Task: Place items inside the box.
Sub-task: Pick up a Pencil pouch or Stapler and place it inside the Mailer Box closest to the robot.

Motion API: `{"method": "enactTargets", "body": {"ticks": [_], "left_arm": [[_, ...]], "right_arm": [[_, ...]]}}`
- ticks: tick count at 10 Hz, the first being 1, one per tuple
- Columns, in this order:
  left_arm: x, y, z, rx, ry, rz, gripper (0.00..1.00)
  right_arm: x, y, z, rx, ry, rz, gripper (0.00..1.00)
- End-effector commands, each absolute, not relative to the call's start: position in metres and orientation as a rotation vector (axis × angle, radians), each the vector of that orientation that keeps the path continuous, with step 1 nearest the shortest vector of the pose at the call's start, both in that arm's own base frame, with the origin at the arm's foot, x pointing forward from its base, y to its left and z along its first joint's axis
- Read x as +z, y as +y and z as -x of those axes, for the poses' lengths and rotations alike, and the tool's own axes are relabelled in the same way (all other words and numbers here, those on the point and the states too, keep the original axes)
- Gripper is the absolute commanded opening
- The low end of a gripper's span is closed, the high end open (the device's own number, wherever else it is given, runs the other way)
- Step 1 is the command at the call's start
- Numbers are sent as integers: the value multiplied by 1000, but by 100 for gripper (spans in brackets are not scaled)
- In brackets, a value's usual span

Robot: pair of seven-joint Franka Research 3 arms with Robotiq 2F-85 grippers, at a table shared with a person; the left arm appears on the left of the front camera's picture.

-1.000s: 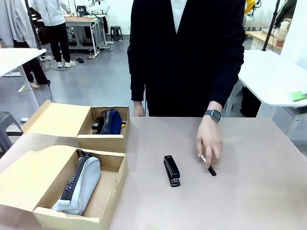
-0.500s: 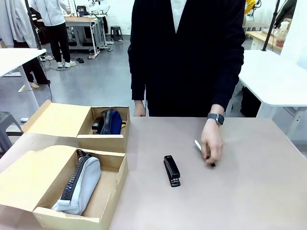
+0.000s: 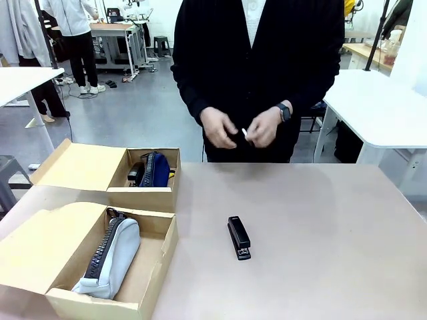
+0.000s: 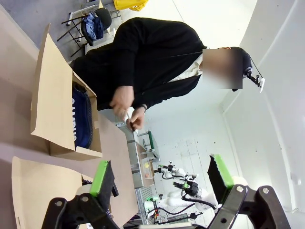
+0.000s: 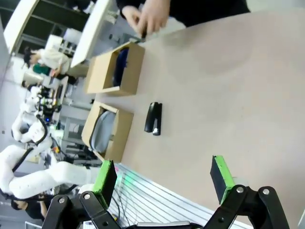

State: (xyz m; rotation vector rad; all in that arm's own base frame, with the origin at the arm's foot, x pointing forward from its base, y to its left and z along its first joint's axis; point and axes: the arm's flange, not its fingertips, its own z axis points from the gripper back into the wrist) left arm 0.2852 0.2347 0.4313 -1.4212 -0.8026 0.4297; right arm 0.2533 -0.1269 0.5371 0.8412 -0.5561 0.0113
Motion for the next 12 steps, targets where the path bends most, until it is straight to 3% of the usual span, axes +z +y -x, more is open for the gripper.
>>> {"method": "enactTargets", "body": {"ticks": [1,4,6,8,9,10,11,12], "left_arm": [[431,232,-284,413,-826,1429,100],[431,232,-284,413,-826,1429,100],[431,232,-284,413,-826,1429,100],[431,232,-284,413,-826,1429,100],[431,232,-284,413,-826,1429,100],[431,232,-284,413,-826,1429,100],[431,232,-284,413,-826,1429,100],[431,232,-284,413,-826,1429,100]], "right_arm": [[545,-87,-283,140,-484,-878,100],[552,71,-354,461,-208,-740,100],[514,174,-372,598,-29,-545,100],[491,200,-362,722,50,-385,100],[518,154,-366,644,-78,-425,100],[476,227,-352,707,60,-487,100],[480,210,-363,708,41,-430,100],[473,245,-370,695,105,-323,100]]}}
